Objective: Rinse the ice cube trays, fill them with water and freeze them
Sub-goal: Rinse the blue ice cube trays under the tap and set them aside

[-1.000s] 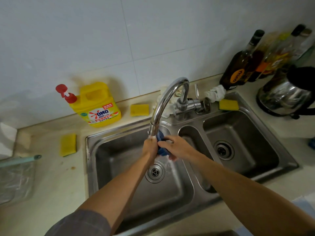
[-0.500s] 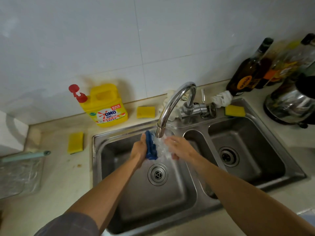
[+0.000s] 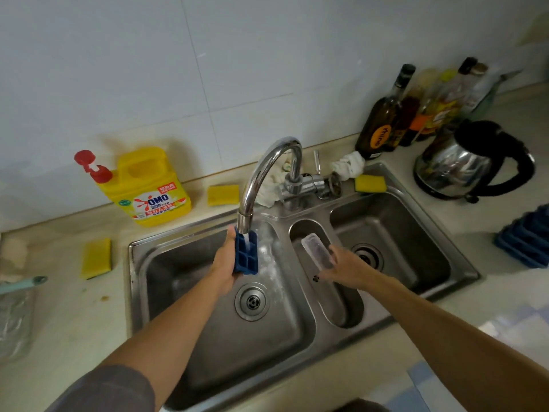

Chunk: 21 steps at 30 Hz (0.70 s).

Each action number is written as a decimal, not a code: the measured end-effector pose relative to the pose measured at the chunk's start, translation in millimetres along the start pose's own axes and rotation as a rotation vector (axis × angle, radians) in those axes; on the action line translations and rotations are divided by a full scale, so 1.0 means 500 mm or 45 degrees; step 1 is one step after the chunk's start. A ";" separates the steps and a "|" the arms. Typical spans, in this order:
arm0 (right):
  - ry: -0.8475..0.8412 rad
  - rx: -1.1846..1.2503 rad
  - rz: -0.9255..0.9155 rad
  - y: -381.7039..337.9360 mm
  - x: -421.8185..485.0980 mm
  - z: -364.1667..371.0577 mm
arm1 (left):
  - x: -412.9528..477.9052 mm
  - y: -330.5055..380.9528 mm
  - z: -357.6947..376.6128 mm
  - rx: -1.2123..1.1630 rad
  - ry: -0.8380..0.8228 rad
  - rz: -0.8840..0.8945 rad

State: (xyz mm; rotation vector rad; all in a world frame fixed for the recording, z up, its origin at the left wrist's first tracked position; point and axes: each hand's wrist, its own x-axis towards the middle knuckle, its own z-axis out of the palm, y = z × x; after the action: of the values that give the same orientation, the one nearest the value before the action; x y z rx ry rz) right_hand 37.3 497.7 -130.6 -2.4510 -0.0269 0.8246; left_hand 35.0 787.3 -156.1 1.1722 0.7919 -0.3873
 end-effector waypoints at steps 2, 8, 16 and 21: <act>-0.010 -0.123 0.000 0.047 -0.020 -0.009 | 0.009 -0.006 0.005 0.066 -0.011 0.030; -0.090 -0.617 0.013 0.164 -0.085 0.008 | 0.029 -0.006 0.027 0.228 0.074 0.122; -0.058 -0.827 0.061 0.206 -0.112 0.031 | 0.016 -0.030 0.011 0.038 0.154 0.168; -0.033 -0.754 0.091 0.181 -0.108 0.019 | 0.001 -0.026 0.009 -0.041 0.230 0.111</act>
State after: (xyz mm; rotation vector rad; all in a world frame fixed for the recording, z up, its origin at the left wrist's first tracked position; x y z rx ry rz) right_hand -25.6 415.5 -152.8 -3.0052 -0.2232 0.9882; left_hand 28.4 778.5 -164.1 1.2190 0.8970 -0.1978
